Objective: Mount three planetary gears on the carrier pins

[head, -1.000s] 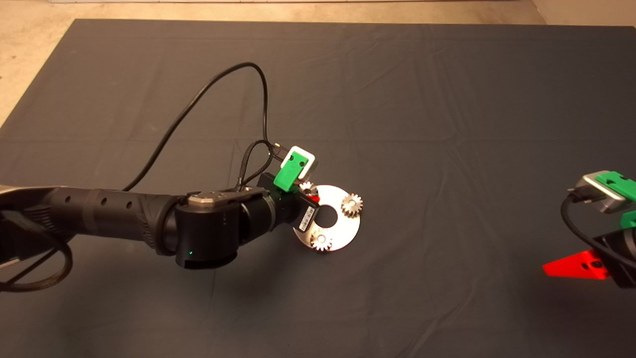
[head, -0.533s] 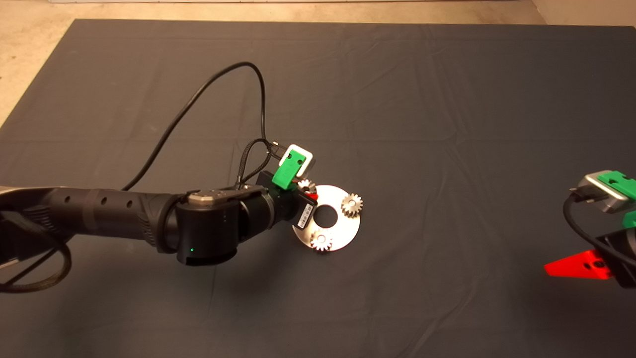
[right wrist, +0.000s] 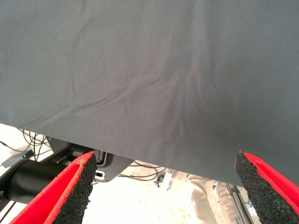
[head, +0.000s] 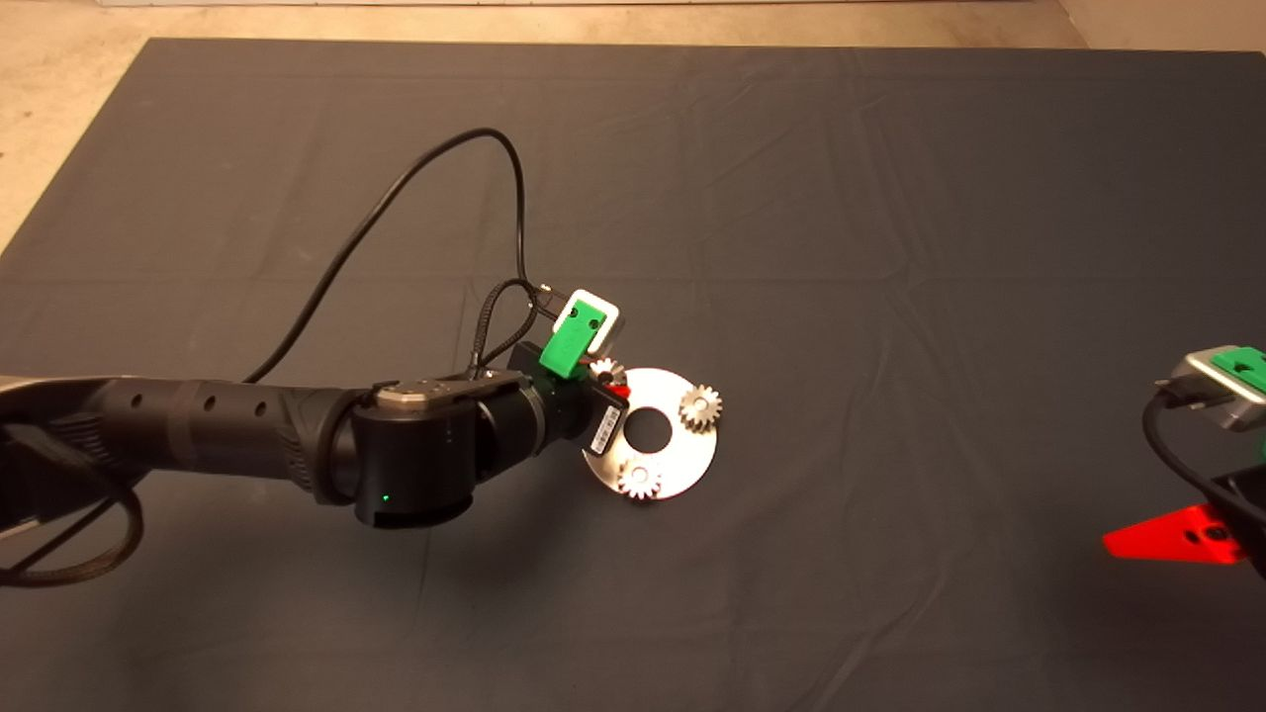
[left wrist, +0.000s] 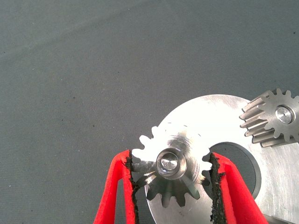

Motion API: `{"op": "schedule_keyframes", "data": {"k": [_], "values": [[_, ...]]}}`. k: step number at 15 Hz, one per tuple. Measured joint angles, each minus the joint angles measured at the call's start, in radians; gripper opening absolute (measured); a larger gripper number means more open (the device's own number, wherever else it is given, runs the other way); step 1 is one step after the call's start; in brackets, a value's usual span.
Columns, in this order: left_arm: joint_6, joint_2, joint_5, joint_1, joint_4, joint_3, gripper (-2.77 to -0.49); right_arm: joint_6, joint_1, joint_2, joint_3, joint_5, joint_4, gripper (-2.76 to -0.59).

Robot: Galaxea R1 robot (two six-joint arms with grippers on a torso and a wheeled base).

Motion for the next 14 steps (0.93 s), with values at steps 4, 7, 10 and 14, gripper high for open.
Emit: {"op": "schedule_keyframes", "data": {"k": [4,7,10,14], "values": [[0.0,0.0,-0.015,0.003,0.002,0.0,-2.64,-0.002,0.006,-0.003,0.0,-0.001,0.006,-1.16],[0.0,0.0,-0.022,0.008,0.008,-0.002,-2.64,-0.002,0.024,-0.003,0.0,0.0,0.016,-1.16],[0.0,0.0,-0.045,0.011,0.028,-0.016,-2.64,-0.002,0.024,-0.003,0.001,0.0,0.021,-1.16],[0.0,0.0,-0.048,0.019,0.048,-0.017,-2.65,-0.002,0.024,-0.003,0.001,0.0,0.022,-1.16]]}}
